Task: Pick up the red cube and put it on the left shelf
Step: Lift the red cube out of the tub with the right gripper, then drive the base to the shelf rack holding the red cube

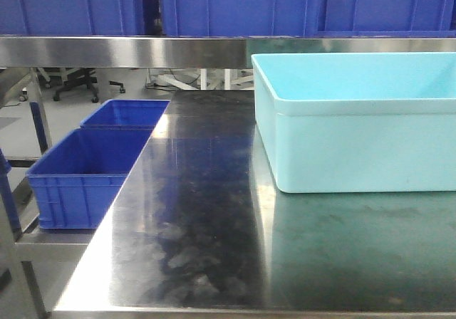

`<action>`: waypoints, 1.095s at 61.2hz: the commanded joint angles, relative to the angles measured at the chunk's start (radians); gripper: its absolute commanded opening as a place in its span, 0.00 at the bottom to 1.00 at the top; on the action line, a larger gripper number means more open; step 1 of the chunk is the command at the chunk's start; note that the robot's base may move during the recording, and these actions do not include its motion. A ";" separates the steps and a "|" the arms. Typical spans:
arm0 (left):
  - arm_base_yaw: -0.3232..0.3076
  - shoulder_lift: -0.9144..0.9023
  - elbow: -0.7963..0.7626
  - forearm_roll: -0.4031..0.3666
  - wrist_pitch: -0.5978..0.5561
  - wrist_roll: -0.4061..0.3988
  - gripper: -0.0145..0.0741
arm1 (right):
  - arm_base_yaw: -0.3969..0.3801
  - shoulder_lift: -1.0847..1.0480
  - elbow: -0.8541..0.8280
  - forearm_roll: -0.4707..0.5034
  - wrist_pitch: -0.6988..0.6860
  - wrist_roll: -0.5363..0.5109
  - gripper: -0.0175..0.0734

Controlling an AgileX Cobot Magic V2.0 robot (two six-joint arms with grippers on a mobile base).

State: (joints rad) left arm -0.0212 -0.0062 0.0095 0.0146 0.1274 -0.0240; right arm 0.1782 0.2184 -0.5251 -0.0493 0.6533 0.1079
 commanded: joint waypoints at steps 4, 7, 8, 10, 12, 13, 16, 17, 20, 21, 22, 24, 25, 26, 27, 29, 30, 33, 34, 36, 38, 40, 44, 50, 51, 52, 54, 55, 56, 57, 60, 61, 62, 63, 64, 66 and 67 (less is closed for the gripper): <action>-0.001 -0.014 0.023 -0.004 -0.089 -0.001 0.28 | -0.005 0.013 -0.025 -0.009 -0.091 -0.008 0.33; -0.001 -0.014 0.023 -0.004 -0.089 -0.001 0.28 | -0.005 0.013 -0.025 -0.009 -0.091 -0.008 0.33; -0.001 -0.014 0.023 -0.004 -0.089 -0.001 0.28 | -0.005 0.013 -0.025 -0.009 -0.091 -0.008 0.33; -0.001 -0.014 0.023 -0.004 -0.089 -0.001 0.28 | -0.005 0.013 -0.025 -0.009 -0.091 -0.008 0.33; -0.001 -0.014 0.023 -0.004 -0.089 -0.001 0.28 | -0.005 0.013 -0.025 -0.009 -0.091 -0.008 0.33; -0.001 -0.014 0.023 -0.004 -0.089 -0.001 0.28 | -0.005 0.013 -0.025 -0.009 -0.091 -0.008 0.33; -0.001 -0.014 0.023 -0.004 -0.089 -0.001 0.28 | -0.005 0.013 -0.025 -0.009 -0.091 -0.008 0.33; -0.001 -0.014 0.023 -0.004 -0.089 -0.001 0.28 | -0.005 0.013 -0.025 -0.009 -0.091 -0.008 0.33; -0.001 -0.014 0.023 -0.004 -0.089 -0.001 0.28 | -0.005 0.013 -0.025 -0.009 -0.091 -0.008 0.33; -0.001 -0.014 0.023 -0.004 -0.089 -0.001 0.28 | -0.005 0.013 -0.025 -0.009 -0.091 -0.008 0.33; -0.001 -0.014 0.023 -0.004 -0.089 -0.001 0.28 | -0.005 0.013 -0.025 -0.009 -0.091 -0.008 0.33; -0.001 -0.014 0.023 -0.004 -0.089 -0.001 0.28 | -0.005 0.013 -0.025 -0.009 -0.091 -0.008 0.33; -0.001 -0.014 0.023 -0.004 -0.089 -0.001 0.28 | -0.005 0.013 -0.025 -0.009 -0.091 -0.008 0.33; -0.001 -0.014 0.023 -0.004 -0.089 -0.001 0.28 | -0.005 0.013 -0.025 -0.009 -0.091 -0.008 0.33; -0.001 -0.014 0.023 -0.004 -0.089 -0.001 0.28 | -0.005 0.013 -0.025 -0.009 -0.091 -0.008 0.33; -0.001 -0.014 0.023 -0.004 -0.089 -0.001 0.28 | -0.005 0.013 -0.025 -0.009 -0.091 -0.008 0.33; -0.001 -0.014 0.023 -0.004 -0.089 -0.001 0.28 | -0.005 0.013 -0.025 -0.009 -0.091 -0.008 0.33; -0.001 -0.014 0.023 -0.004 -0.089 -0.001 0.28 | -0.005 0.013 -0.025 -0.009 -0.091 -0.008 0.33; -0.001 -0.014 0.023 -0.004 -0.089 -0.001 0.28 | -0.005 0.013 -0.025 -0.009 -0.091 -0.008 0.33; -0.001 -0.014 0.023 -0.004 -0.089 -0.001 0.28 | -0.005 0.013 -0.025 -0.009 -0.091 -0.008 0.33; -0.001 -0.014 0.023 -0.004 -0.089 -0.001 0.28 | -0.005 0.013 -0.025 -0.009 -0.091 -0.008 0.33; -0.001 -0.014 0.023 -0.004 -0.089 -0.001 0.28 | -0.005 0.013 -0.025 -0.009 -0.091 -0.008 0.33; -0.001 -0.014 0.023 -0.004 -0.089 -0.001 0.28 | -0.005 0.013 -0.025 -0.009 -0.091 -0.008 0.33; -0.001 -0.014 0.023 -0.004 -0.089 -0.001 0.28 | -0.005 0.013 -0.025 -0.009 -0.091 -0.008 0.33; -0.001 -0.014 0.023 -0.004 -0.089 -0.001 0.28 | -0.005 0.013 -0.025 -0.009 -0.091 -0.008 0.33; -0.001 -0.014 0.023 -0.004 -0.089 -0.001 0.28 | -0.005 0.013 -0.025 -0.009 -0.091 -0.008 0.33; -0.001 -0.014 0.023 -0.004 -0.089 -0.001 0.28 | -0.005 0.013 -0.025 -0.009 -0.091 -0.008 0.33; -0.001 -0.014 0.023 -0.004 -0.089 -0.001 0.28 | -0.005 0.013 -0.025 -0.009 -0.091 -0.008 0.33; -0.001 -0.014 0.023 -0.004 -0.089 -0.001 0.28 | -0.005 0.013 -0.025 -0.009 -0.091 -0.008 0.33; -0.001 -0.014 0.023 -0.004 -0.089 -0.001 0.28 | -0.005 0.013 -0.025 -0.009 -0.091 -0.008 0.33; -0.001 -0.014 0.023 -0.004 -0.089 -0.001 0.28 | -0.005 0.013 -0.025 -0.009 -0.091 -0.008 0.33; -0.001 -0.014 0.023 -0.004 -0.089 -0.001 0.28 | -0.005 0.013 -0.025 -0.009 -0.091 -0.008 0.33; -0.001 -0.014 0.023 -0.004 -0.089 -0.001 0.28 | -0.005 0.013 -0.025 -0.009 -0.091 -0.008 0.33; -0.001 -0.014 0.023 -0.004 -0.089 -0.001 0.28 | -0.005 0.013 -0.025 -0.009 -0.091 -0.008 0.33; -0.001 -0.014 0.023 -0.004 -0.089 -0.001 0.28 | -0.005 0.013 -0.025 -0.009 -0.091 -0.008 0.33; -0.001 -0.014 0.023 -0.004 -0.089 -0.001 0.28 | -0.005 0.013 -0.025 -0.009 -0.091 -0.008 0.33; -0.001 -0.014 0.023 -0.004 -0.089 -0.001 0.28 | -0.005 0.013 -0.025 -0.009 -0.091 -0.008 0.33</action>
State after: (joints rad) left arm -0.0212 -0.0062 0.0095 0.0146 0.1274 -0.0240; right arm 0.1782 0.2184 -0.5251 -0.0493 0.6533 0.1079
